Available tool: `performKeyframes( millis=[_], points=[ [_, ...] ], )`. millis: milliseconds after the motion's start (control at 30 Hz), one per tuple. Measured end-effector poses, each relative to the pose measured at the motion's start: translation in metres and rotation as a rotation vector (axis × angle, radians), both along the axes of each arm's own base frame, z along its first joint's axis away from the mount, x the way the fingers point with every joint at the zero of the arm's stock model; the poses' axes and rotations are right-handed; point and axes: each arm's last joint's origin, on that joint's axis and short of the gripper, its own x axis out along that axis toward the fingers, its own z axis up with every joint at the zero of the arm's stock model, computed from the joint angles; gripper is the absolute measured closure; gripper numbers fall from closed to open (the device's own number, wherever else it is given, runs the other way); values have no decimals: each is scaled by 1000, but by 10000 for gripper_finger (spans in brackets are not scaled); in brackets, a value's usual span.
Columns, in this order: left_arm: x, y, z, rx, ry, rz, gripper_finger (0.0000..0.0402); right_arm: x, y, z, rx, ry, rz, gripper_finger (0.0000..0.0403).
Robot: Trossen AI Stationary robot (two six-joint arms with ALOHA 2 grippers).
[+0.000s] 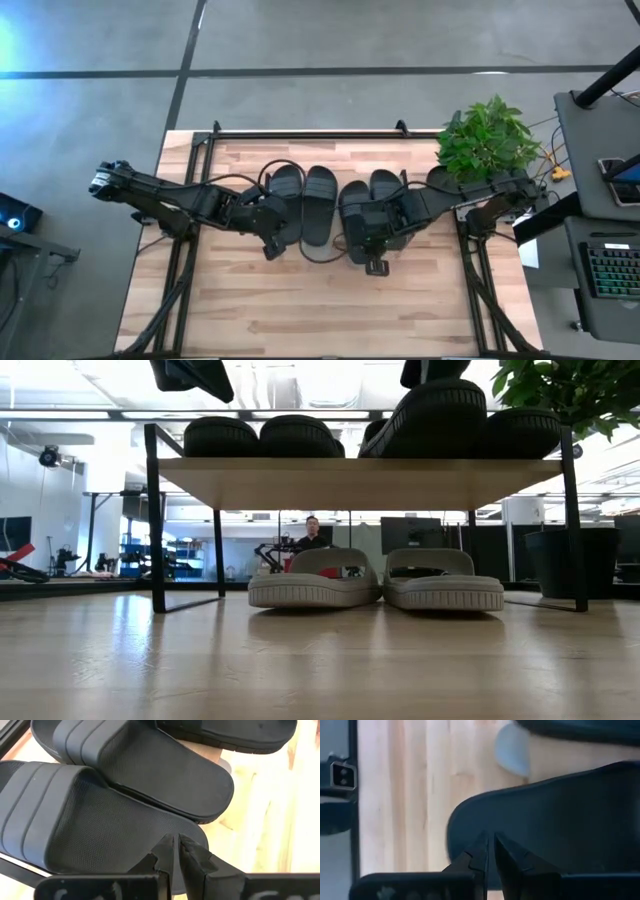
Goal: Pick and place slides into the shelf
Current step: Adjust the black slippers on the shelf
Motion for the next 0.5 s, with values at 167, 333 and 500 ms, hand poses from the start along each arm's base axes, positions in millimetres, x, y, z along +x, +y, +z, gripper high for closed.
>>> performKeyframes(
  millis=[167,333,500],
  points=[
    [0,0,0,4,3,-14,391,3,-12,5,-26,-22,-45,381],
    [0,-1,0,-15,8,-29,391,1,-9,24,90,-34,1,381],
    [0,-1,0,-16,8,-31,391,-4,4,45,276,-44,108,381]
  ],
)
